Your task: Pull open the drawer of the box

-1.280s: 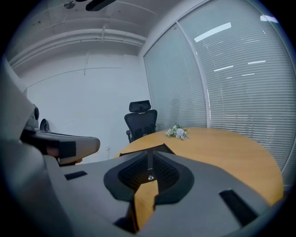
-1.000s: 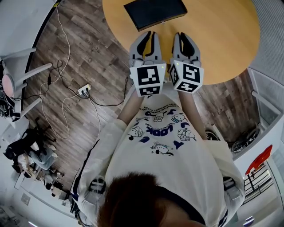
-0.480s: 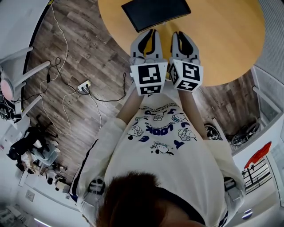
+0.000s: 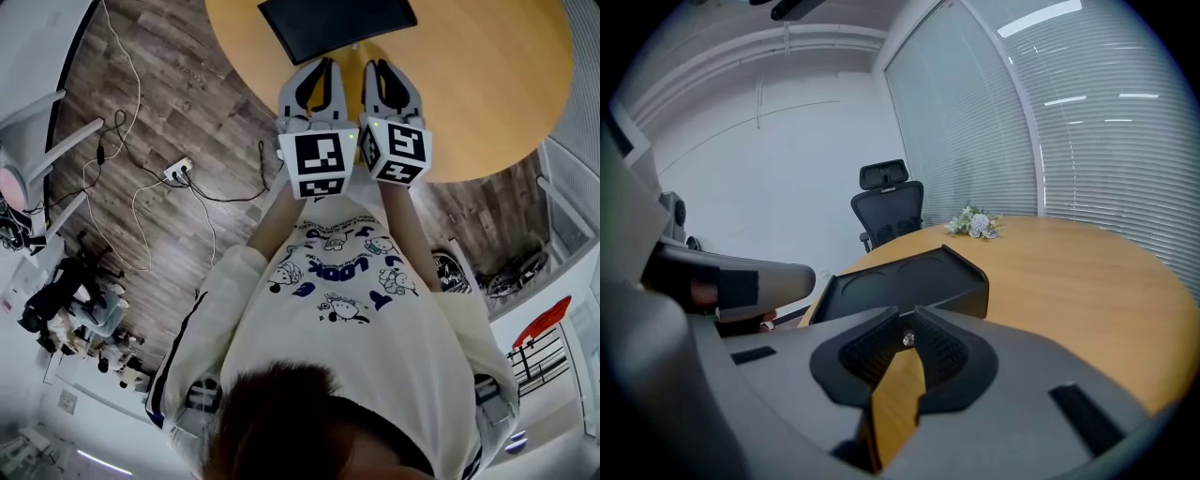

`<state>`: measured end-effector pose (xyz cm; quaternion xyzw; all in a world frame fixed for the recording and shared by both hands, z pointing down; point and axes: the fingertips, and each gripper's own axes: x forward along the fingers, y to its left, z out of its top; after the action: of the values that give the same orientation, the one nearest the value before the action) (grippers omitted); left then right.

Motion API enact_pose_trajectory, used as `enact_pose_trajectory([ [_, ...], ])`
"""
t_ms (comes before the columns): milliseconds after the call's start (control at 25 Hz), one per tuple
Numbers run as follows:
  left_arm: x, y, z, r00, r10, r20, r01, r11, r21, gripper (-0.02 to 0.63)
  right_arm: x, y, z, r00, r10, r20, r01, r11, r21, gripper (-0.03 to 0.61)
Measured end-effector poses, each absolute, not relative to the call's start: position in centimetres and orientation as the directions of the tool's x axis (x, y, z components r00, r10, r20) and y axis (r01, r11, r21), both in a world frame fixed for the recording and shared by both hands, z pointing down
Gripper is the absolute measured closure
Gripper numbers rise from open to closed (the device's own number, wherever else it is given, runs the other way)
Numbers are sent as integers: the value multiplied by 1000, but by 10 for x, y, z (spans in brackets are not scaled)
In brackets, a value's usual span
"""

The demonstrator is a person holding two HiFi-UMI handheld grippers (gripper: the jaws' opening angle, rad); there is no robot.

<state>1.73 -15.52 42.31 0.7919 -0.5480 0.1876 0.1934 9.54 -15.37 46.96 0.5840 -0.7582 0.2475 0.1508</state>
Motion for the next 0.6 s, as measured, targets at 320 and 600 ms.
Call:
enact_pose_trajectory([
  [320,13,-158,438,326,-779,535,-942,-314,118,594,89,-159,492,-295,-776,557,-955,219,-199,471],
  [600,11,-163,447,324,-772,548,-943,-307,124,594,81,-166,510,-321,-740,591,-947,250,-202,443],
])
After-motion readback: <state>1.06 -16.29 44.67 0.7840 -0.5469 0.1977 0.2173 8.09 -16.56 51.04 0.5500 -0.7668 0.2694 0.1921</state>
